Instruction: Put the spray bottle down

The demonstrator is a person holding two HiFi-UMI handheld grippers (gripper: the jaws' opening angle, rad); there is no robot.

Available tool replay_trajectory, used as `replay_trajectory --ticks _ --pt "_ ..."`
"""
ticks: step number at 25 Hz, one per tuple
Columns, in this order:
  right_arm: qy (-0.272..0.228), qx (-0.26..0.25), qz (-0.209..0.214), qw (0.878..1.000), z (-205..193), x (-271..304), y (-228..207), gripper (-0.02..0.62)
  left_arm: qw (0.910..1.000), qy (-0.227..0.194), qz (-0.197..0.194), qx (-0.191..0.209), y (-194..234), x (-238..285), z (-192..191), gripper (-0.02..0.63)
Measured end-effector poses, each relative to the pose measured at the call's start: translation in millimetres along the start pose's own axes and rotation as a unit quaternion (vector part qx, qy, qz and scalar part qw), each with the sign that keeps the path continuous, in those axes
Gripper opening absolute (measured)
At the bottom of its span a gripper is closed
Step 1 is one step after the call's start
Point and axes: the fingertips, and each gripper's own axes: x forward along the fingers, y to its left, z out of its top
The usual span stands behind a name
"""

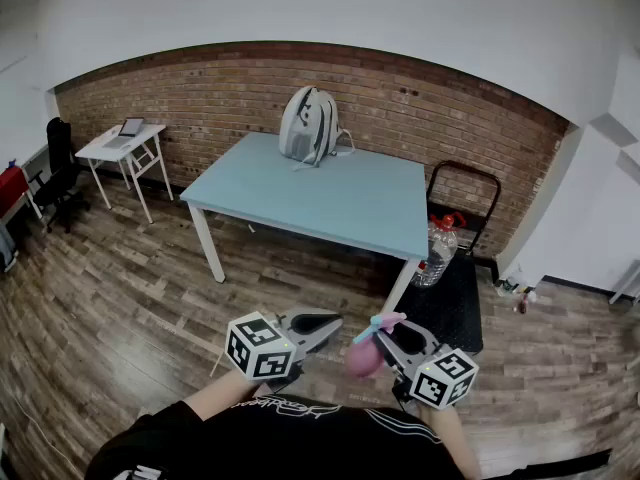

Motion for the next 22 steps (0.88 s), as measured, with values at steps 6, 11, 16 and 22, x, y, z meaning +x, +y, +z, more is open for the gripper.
replay_trajectory --ticks 6,11,16,22 --pt "0.005 -0.004 0.009 1.000 -2 -12 -6 0.138 1.0000 0.004 -0.001 -0.001 -9 14 -3 0.008" --pt "0.007 -0.013 0.008 1.000 -9 -26 -15 0.138 0.9999 0.007 0.005 -0.013 -13 29 -11 0.008" --pt "0.001 -0.015 -0.001 1.000 -8 -37 -28 0.138 0.9998 0.011 0.006 -0.016 -17 40 -15 0.008" --pt "0.003 0.000 0.000 1.000 -17 -37 -41 0.137 0.9990 0.023 0.015 -0.035 -9 47 -25 0.008"
